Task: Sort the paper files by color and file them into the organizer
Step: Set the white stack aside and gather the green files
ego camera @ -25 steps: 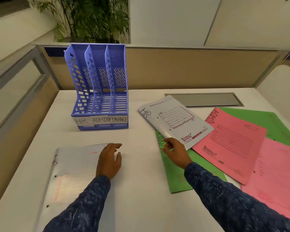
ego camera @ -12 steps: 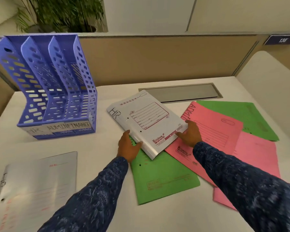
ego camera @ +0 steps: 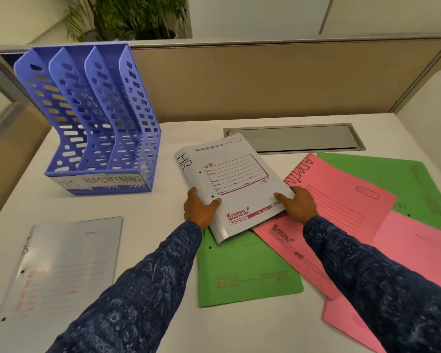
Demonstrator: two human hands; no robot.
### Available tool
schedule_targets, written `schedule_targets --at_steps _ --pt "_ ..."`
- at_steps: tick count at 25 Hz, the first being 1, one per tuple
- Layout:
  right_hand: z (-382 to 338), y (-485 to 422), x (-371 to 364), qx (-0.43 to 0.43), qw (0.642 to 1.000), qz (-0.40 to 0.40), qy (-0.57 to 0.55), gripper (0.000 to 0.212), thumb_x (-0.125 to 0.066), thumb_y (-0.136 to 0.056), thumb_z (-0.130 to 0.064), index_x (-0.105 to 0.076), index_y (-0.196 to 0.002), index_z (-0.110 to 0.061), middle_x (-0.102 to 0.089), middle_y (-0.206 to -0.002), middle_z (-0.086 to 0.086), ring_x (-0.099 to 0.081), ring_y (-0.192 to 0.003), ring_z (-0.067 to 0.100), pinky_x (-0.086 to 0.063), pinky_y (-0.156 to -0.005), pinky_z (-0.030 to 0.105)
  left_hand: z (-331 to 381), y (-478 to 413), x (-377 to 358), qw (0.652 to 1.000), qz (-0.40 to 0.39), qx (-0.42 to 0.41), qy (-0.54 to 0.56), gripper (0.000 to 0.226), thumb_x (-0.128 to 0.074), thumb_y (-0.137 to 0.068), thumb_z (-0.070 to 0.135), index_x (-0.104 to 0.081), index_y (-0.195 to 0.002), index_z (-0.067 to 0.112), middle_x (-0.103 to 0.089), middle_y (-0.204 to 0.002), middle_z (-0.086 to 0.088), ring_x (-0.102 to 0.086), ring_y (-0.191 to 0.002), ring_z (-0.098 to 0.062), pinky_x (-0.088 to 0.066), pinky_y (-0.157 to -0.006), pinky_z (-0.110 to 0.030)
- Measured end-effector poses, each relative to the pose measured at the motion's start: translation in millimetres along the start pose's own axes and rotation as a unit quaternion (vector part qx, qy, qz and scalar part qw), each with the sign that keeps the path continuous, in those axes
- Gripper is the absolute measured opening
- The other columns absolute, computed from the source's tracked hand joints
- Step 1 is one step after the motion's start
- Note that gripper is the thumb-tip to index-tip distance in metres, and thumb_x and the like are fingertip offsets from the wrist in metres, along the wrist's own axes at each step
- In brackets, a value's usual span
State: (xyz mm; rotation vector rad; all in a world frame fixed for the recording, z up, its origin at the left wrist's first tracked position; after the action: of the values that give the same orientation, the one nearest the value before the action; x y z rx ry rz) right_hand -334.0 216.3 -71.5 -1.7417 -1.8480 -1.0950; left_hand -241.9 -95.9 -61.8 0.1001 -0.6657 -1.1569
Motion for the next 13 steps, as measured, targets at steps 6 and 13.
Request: schedule_targets --at_steps 6,13 --pt "2 32 2 0.015 0.986 -0.023 -0.166 0.021 -0.063 -0.092 -0.021 -0.055 -0.107 -0.008 -0.064 -0.107 0.012 -0.061 -0.086 0.024 -0.049 -0.066 0.031 22 30 13 0.992 0.054 -0.071 0.085 0.086 -0.075 -0.082 0.012 -0.021 -0.15 0.014 -0.035 -0.152 -0.008 -0.04 -0.135 -0.027 -0.035 -0.114 -0.047" --pt "14 118 -15 0.011 0.942 -0.121 -0.314 0.018 -0.066 -0.09 -0.016 -0.063 -0.105 -0.007 -0.071 -0.103 0.007 -0.071 -0.08 0.018 -0.056 -0.06 0.02 6 94 58 0.977 0.041 -0.135 0.158 0.079 -0.069 -0.087 0.012 -0.021 -0.147 0.03 -0.038 -0.144 0.007 -0.053 -0.118 -0.016 -0.056 -0.084 -0.026"
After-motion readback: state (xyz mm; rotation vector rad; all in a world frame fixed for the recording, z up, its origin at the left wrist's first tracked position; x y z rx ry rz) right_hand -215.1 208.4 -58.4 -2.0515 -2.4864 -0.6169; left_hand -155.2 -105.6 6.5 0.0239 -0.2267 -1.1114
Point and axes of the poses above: each hand's wrist, its own y-axis away from the middle knuckle, its own x-axis out of the back of the hand, z = x × y, the point moved 9 cm from there along -y, towards the middle knuckle
